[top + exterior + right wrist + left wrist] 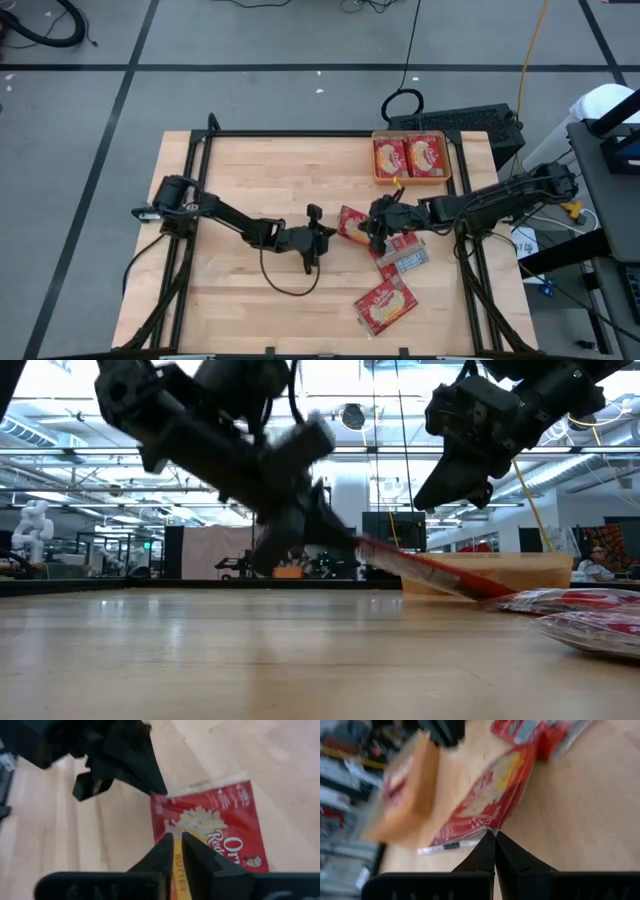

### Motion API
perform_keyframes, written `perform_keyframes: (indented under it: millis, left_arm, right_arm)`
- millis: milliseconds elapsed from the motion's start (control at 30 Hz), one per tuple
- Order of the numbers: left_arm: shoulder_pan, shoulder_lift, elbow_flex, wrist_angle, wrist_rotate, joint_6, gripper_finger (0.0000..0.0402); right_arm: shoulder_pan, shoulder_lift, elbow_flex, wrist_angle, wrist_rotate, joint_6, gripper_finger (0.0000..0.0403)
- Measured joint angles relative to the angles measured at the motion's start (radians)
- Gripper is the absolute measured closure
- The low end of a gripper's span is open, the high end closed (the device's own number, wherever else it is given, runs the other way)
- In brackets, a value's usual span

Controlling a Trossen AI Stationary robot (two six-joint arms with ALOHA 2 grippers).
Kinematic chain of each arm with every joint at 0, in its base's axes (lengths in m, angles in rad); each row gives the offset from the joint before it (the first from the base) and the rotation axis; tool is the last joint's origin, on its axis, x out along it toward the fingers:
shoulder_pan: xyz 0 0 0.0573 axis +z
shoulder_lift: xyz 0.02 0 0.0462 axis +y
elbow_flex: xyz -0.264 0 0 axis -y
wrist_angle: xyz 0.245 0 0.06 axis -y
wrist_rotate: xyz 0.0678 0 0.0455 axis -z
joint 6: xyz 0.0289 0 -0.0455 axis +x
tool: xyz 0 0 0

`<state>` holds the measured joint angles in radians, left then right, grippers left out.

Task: Sort popcorn bags into baskets
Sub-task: Put the red popcorn bag into the orange bin

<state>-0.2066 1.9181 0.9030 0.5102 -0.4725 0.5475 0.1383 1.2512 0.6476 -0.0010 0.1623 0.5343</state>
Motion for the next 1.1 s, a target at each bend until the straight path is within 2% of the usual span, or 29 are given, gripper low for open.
perform_keyframes:
  millis: [100,300,433,533,733,900,1000,1100]
  left_arm:
    - [-0.013,-0.046,0.0,0.001,0.0,0.103,0.0399]
    - [-0.032,-0.118,0.0,-0.007,0.001,0.306,0.0399]
    - [-0.044,-0.16,0.0,-0.008,0.009,0.391,0.04]
    - [-0.045,-0.195,0.0,-0.016,0.05,0.428,0.04]
    - [-0.044,-0.22,0.0,-0.017,0.071,0.46,0.04]
    - [-0.043,-0.219,-0.001,0.025,0.064,0.532,0.04]
    - [-0.034,-0.219,-0.001,0.038,0.059,0.522,0.04]
    - [-0.022,-0.219,-0.001,0.055,0.036,0.513,0.0399]
  right_arm:
    - [-0.019,0.0,0.0,-0.006,-0.058,-0.003,0.0339]
    - [-0.067,0.0,0.0,0.006,-0.063,-0.171,0.0243]
    - [-0.094,0.0,0.0,0.009,-0.063,-0.299,0.0186]
    - [-0.116,0.0,0.0,0.036,-0.068,-0.356,0.0162]
    - [-0.171,0.0,-0.014,0.113,-0.202,-0.378,0.0153]
    - [-0.178,0.001,-0.173,0.457,-0.351,-0.373,0.0163]
    - [-0.178,0.0,-0.269,0.662,-0.358,-0.357,0.0176]
    - [-0.178,0.0,-0.328,0.76,-0.351,-0.339,0.0205]
